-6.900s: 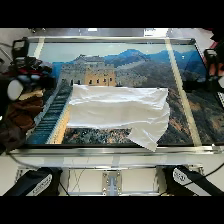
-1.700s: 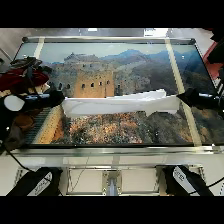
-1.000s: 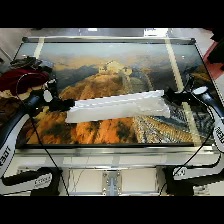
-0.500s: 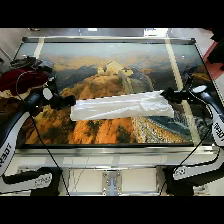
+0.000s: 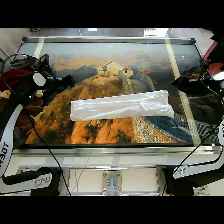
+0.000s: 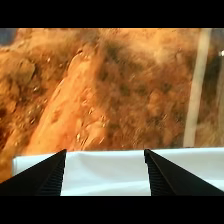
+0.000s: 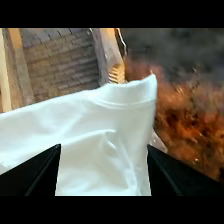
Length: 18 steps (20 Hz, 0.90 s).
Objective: Fold the shirts.
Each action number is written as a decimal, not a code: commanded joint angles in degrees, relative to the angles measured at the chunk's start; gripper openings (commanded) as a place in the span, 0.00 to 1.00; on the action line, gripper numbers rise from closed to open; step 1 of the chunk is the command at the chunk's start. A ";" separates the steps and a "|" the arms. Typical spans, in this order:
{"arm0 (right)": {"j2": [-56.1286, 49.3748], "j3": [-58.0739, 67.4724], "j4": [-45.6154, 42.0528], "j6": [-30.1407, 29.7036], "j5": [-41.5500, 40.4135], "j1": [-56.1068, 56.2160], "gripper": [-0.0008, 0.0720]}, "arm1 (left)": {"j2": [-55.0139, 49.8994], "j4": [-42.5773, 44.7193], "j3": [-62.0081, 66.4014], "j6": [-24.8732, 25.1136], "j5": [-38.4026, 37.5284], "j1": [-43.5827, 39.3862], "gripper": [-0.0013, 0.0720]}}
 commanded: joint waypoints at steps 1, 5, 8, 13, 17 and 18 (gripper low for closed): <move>-5.44 0.92 -3.08 -0.57 4.55 -2.58 0.87 | 0.07 -6.05 2.80 4.35 6.95 -0.04 0.78; -12.00 1.18 3.21 -6.67 6.27 -4.02 0.87 | 0.07 -14.03 4.76 15.54 12.85 -1.38 0.78; -14.05 1.27 3.41 -7.54 7.06 -4.70 0.87 | 0.07 -15.80 5.05 17.05 17.20 -3.52 0.78; -16.13 1.49 6.73 -8.85 13.42 -4.31 0.87 | 0.07 -15.89 5.05 17.03 18.14 -5.03 0.78; -16.94 1.49 10.91 -9.77 16.46 -2.19 0.87 | 0.07 -16.98 5.05 17.03 17.73 -5.46 0.78; -16.94 1.49 10.88 -9.75 16.70 -1.60 0.87 | 0.07 -16.98 5.05 17.03 17.70 -5.51 0.78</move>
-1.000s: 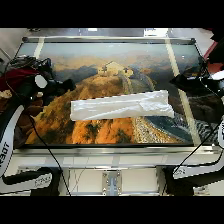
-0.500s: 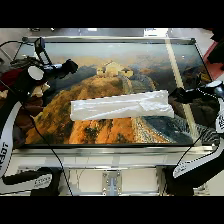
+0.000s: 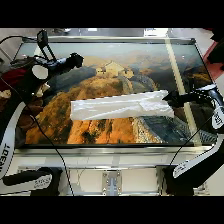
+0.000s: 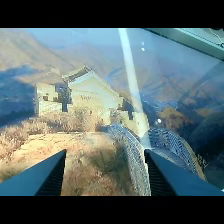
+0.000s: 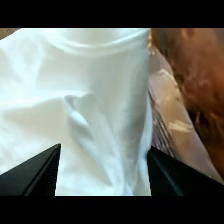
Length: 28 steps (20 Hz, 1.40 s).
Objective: Fold the shirts.
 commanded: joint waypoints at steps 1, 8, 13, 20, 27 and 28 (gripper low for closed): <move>-0.50 0.07 2.29 -0.66 2.47 1.90 0.85 | 0.00 -0.79 0.04 0.22 0.00 -0.46 0.78; -0.37 0.07 7.10 -0.17 2.36 6.08 0.05 | -4.50 -0.79 -0.02 -0.35 -7.63 -4.63 0.03; 4.85 0.07 11.06 0.50 3.56 6.99 0.05 | -15.76 -1.22 0.07 -5.81 -8.79 -13.22 0.03; 18.38 0.37 10.19 1.95 -2.56 17.07 0.05 | -27.39 -1.11 0.17 -6.14 -10.12 -20.22 0.03; 19.43 12.41 1.20 10.56 -6.27 35.52 0.04 | -23.63 -0.24 9.22 -1.38 -18.21 -15.52 0.03; 19.43 13.73 -1.18 12.07 -6.93 38.23 0.04 | -20.65 1.53 11.52 0.46 -19.87 -13.35 0.03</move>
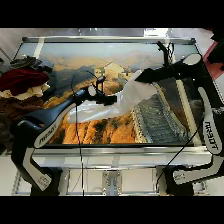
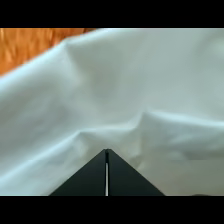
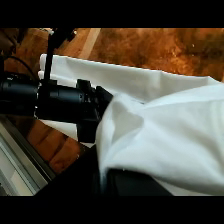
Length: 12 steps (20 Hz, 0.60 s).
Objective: Fold the shirts.
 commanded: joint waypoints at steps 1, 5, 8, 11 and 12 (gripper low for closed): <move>0.46 4.94 -7.54 6.25 -3.37 9.62 0.04 | 7.04 4.76 6.73 4.72 -6.29 5.57 0.03; -0.68 5.84 -8.76 10.27 -10.12 20.98 0.04 | 22.97 21.46 8.92 2.82 -8.68 16.20 0.04; -5.16 5.84 -7.04 12.59 -20.72 31.87 0.04 | 31.63 24.13 8.92 2.05 -8.83 23.06 0.04; -12.07 5.84 -3.43 12.72 -33.00 42.16 0.05 | 35.89 25.27 8.92 2.10 -10.16 26.99 0.04; -13.81 5.84 -2.12 12.70 -37.57 44.72 0.19 | 36.20 25.46 8.92 2.32 -11.43 27.67 0.04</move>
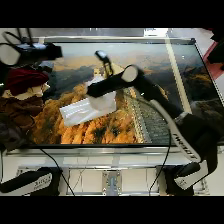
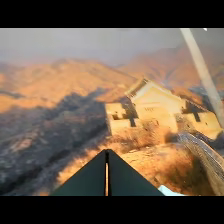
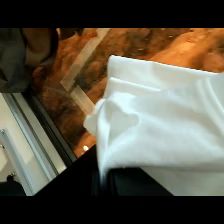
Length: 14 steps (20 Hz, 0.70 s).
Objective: Fold the shirts.
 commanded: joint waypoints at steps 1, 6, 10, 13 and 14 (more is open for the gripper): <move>-6.16 0.13 4.44 1.09 -17.25 10.56 0.57 | 3.98 3.50 0.17 0.09 -3.74 4.07 0.04; -3.74 0.15 3.37 0.90 -21.59 7.39 0.76 | 3.98 8.15 -0.22 0.07 -6.95 4.04 0.04; -1.53 0.11 -5.95 2.95 -8.79 -4.74 0.76 | 3.98 8.28 -0.22 0.02 -6.97 4.04 0.04; -3.63 -0.04 -14.75 10.49 3.93 -15.02 0.77 | 3.98 8.26 -0.22 0.00 -6.95 4.04 0.04; -5.42 -0.02 -12.22 10.43 7.91 -18.45 0.77 | 3.98 8.07 -0.22 -0.09 -6.91 4.04 0.04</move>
